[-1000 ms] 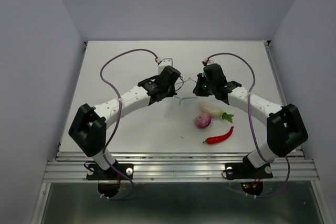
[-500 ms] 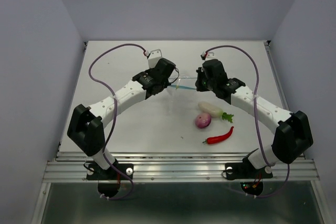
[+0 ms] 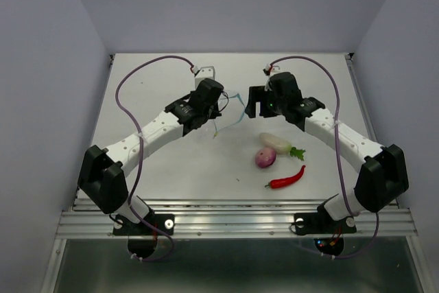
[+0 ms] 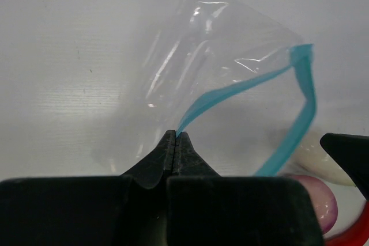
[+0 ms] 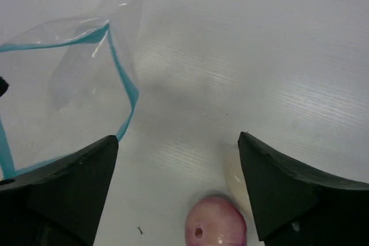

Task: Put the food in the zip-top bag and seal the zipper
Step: Open the zip-top bag, then pick up the food from the basket with the right arm

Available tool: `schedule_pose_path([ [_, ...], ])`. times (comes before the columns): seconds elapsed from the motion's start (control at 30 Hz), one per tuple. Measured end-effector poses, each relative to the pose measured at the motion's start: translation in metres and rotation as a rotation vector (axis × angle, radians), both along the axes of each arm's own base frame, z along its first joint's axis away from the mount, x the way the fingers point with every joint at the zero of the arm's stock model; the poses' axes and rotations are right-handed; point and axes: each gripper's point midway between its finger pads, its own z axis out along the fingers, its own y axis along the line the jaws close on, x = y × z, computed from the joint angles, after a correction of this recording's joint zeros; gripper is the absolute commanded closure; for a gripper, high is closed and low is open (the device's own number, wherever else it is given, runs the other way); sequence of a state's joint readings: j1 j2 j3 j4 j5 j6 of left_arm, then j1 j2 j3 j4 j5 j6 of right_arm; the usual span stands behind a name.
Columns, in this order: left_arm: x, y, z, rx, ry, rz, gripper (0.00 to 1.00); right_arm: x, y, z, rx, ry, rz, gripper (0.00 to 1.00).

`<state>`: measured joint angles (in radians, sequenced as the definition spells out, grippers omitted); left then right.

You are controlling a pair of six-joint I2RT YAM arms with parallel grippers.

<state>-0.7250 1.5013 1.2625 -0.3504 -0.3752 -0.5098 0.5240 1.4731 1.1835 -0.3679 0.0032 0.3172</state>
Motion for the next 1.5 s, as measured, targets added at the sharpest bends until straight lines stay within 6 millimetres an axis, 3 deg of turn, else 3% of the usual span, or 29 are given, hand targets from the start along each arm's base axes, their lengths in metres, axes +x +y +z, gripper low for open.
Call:
schedule_pose_path([
  [0.23, 0.0, 0.001, -0.003, 0.012, 0.003, 0.0, 1.0, -0.015, 0.025, 0.025, 0.14, 0.017, 0.115, 0.0],
  [0.4, 0.0, 0.001, -0.006, 0.019, 0.01, 0.001, 1.0, -0.04, 0.003, 0.034, 0.168, -0.009, 0.048, 0.0],
  [0.5, 0.001, 0.0, -0.009, 0.024, 0.018, -0.001, 1.0, -0.058, -0.018, 0.021, 0.152, 0.018, -0.033, 0.0],
  [0.57, 0.001, 0.0, -0.012, 0.026, 0.023, -0.002, 1.0, -0.073, -0.032, 0.0, 0.124, 0.075, -0.085, 0.0],
  [0.73, 0.002, -0.004, -0.017, 0.023, 0.032, -0.011, 1.0, -0.106, -0.051, -0.051, 0.059, 0.238, -0.149, 0.0],
  [0.87, 0.002, -0.008, -0.021, 0.011, 0.037, -0.02, 1.0, -0.121, -0.058, -0.072, 0.031, 0.311, -0.167, 0.0],
  [1.33, -0.003, -0.012, -0.038, 0.0, 0.077, -0.038, 1.0, -0.132, -0.046, -0.119, 0.078, 0.447, -0.188, 0.03],
  [1.5, -0.004, -0.014, -0.041, -0.003, 0.085, -0.045, 1.0, -0.126, -0.041, -0.122, 0.117, 0.437, -0.211, 0.22],
])
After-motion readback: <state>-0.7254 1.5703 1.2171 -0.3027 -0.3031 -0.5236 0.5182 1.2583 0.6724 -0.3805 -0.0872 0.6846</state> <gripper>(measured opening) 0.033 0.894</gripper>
